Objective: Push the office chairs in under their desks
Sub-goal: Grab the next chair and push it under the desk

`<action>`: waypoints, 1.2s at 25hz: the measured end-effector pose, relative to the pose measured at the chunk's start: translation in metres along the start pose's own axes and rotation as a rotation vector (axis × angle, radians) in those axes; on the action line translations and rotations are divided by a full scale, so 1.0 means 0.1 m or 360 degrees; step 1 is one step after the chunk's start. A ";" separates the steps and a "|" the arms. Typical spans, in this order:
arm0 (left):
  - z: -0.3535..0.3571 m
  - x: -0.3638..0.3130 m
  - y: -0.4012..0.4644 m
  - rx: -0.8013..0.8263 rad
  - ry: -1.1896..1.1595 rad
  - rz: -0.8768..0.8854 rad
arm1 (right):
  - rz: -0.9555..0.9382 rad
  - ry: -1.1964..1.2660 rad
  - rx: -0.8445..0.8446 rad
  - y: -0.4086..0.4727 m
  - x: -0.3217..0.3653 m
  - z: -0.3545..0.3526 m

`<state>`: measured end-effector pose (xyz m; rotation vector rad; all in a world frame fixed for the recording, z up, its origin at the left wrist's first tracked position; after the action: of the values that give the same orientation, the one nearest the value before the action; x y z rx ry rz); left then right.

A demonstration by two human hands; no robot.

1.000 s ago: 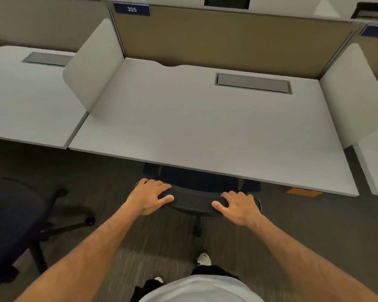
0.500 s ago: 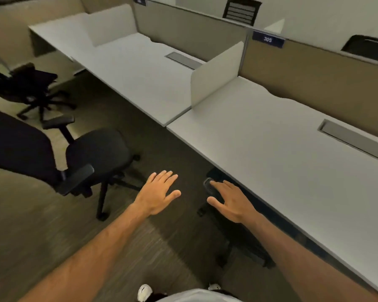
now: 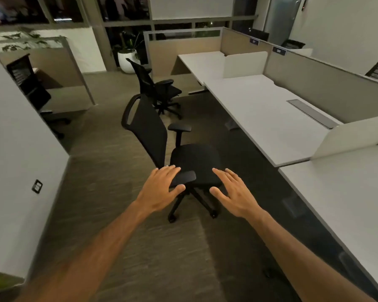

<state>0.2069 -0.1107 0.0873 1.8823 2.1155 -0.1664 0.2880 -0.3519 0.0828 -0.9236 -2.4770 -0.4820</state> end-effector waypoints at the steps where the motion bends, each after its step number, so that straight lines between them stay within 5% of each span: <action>1: -0.11 0.24 -0.01 -0.0020 -0.0003 -0.0027 | -0.0058 0.0010 -0.0005 0.25 0.17 0.13; 18: -1.37 3.29 1.09 -0.0323 -0.0027 -0.0586 | -0.0757 0.0128 0.0193 4.18 1.60 1.49; 30: -1.59 4.86 2.80 -0.0241 -0.0077 -0.0508 | -0.0598 0.0089 0.0218 6.30 1.58 1.87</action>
<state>0.4131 0.4332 0.1243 1.4353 2.3118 -0.1153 0.5568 0.2679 0.1112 -0.3849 -2.5999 -0.4427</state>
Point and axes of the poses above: each hand's wrist, its own y-axis towards the middle knuckle, its own z-axis out of the palm, x = y × z, the point moved 5 cm from there along y, towards the middle knuckle, and after that the axes turned 6 degrees about -z, right-handed, at the moved point
